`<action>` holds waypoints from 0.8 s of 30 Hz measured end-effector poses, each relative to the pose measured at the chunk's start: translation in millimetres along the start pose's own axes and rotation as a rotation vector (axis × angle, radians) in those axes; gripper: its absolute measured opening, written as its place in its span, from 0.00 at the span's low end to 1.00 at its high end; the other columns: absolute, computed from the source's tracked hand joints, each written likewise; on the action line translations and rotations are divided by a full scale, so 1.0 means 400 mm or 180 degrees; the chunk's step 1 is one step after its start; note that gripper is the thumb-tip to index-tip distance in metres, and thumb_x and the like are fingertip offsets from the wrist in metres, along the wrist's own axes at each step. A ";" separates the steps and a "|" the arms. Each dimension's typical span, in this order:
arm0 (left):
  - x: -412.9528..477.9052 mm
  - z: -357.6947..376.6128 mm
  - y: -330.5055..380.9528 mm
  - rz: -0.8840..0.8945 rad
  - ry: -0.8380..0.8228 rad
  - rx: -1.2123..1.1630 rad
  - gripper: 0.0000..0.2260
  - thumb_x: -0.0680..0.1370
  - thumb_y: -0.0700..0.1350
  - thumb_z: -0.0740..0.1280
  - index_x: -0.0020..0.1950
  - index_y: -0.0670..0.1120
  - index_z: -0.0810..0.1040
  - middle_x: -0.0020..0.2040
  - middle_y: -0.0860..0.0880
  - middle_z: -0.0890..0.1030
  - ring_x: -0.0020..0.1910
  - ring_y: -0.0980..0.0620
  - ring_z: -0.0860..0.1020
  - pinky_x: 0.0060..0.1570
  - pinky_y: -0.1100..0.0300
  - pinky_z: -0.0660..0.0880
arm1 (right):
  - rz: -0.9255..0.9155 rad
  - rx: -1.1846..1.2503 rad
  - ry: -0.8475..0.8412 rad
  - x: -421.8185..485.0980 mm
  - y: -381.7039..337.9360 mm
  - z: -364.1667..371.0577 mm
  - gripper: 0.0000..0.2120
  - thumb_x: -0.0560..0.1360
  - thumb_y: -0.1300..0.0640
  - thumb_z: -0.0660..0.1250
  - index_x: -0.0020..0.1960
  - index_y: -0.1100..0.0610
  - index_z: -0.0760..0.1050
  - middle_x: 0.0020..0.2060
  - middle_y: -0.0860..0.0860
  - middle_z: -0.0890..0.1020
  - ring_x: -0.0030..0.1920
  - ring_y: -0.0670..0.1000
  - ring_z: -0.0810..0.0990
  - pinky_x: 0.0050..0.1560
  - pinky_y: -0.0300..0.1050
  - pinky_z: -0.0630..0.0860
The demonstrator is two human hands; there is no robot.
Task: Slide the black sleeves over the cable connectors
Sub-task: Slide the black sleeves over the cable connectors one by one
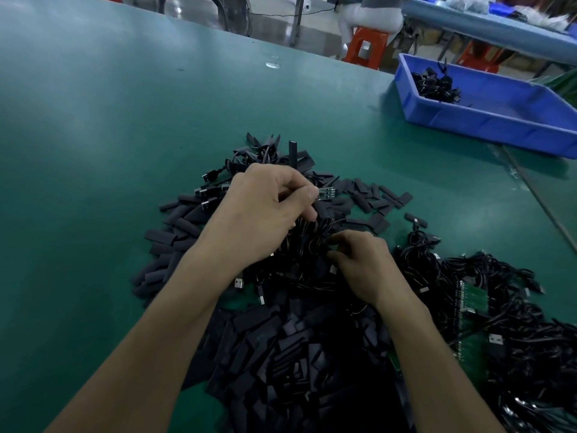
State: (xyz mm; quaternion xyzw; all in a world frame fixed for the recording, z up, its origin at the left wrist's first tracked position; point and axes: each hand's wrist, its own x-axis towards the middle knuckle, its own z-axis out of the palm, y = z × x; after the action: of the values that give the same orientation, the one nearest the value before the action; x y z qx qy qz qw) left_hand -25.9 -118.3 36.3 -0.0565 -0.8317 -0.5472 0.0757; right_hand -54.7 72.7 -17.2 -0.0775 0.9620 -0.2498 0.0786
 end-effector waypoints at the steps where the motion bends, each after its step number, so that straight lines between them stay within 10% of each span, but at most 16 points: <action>1: 0.002 -0.001 -0.002 0.0000 0.0044 -0.0058 0.06 0.82 0.46 0.68 0.45 0.53 0.81 0.37 0.57 0.85 0.21 0.61 0.70 0.23 0.68 0.69 | -0.0015 -0.0032 0.0038 -0.003 0.000 -0.001 0.14 0.81 0.58 0.66 0.66 0.55 0.78 0.51 0.53 0.82 0.54 0.53 0.80 0.55 0.50 0.77; 10: 0.005 -0.003 -0.008 -0.0106 0.0052 -0.0050 0.04 0.81 0.46 0.68 0.48 0.55 0.79 0.37 0.57 0.85 0.21 0.58 0.67 0.24 0.49 0.77 | -0.0413 0.0866 0.0833 -0.030 0.002 -0.057 0.07 0.81 0.59 0.66 0.51 0.48 0.81 0.45 0.45 0.82 0.43 0.40 0.80 0.43 0.29 0.73; 19: 0.006 -0.004 -0.006 -0.0078 0.0062 0.0033 0.04 0.81 0.47 0.67 0.49 0.55 0.80 0.37 0.58 0.85 0.20 0.59 0.68 0.24 0.55 0.76 | -0.0501 0.0431 0.0355 -0.039 0.030 -0.024 0.08 0.80 0.56 0.68 0.59 0.51 0.75 0.40 0.44 0.78 0.39 0.38 0.77 0.39 0.29 0.72; 24: 0.009 -0.006 -0.011 -0.0078 0.0063 0.0170 0.05 0.82 0.47 0.66 0.51 0.53 0.82 0.38 0.60 0.85 0.21 0.58 0.69 0.26 0.56 0.78 | -0.0582 -0.0012 -0.0140 -0.040 0.035 -0.024 0.10 0.79 0.51 0.69 0.60 0.50 0.80 0.43 0.40 0.79 0.41 0.41 0.78 0.48 0.45 0.80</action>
State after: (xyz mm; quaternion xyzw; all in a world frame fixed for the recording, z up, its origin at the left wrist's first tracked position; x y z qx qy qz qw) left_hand -30.2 -122.4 34.0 -0.0389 -0.8458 -0.5262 0.0786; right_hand -42.2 92.2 -14.2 -0.1707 0.9494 -0.2523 0.0764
